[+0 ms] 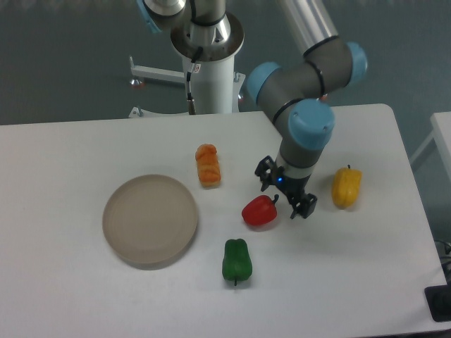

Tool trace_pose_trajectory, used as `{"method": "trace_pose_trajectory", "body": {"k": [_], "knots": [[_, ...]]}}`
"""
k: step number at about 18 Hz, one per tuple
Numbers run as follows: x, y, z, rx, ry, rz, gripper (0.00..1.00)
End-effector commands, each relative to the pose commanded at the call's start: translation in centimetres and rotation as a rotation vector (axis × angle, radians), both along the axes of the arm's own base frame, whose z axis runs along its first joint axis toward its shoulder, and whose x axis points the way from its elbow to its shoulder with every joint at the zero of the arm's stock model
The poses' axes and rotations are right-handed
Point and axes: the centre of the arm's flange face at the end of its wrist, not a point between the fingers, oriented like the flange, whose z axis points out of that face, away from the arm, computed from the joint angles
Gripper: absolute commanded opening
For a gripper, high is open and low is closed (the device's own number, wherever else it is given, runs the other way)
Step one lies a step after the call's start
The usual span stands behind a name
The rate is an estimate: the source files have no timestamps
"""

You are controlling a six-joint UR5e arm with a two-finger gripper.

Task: Place the red pepper on the table
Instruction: 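Lower the red pepper onto the table and open the gripper, then lift the open gripper up and away from the red pepper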

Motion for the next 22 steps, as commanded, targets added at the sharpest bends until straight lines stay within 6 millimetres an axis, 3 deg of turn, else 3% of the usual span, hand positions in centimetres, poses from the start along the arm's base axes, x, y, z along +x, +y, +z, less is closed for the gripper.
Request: {"method": "trace_pose_trajectory", "body": {"k": [3, 10, 15, 22], "knots": [[-1.0, -0.4, 2.0, -0.008, -0.003, -0.007, 1.0], [-4.2, -5.0, 5.8, -0.097, 0.038, -0.174, 1.0], [-5.4, -5.8, 5.7, -0.087, 0.039, -0.152, 1.0], [-5.3, -5.8, 5.2, -0.091, 0.033, -0.156, 1.0]]}}
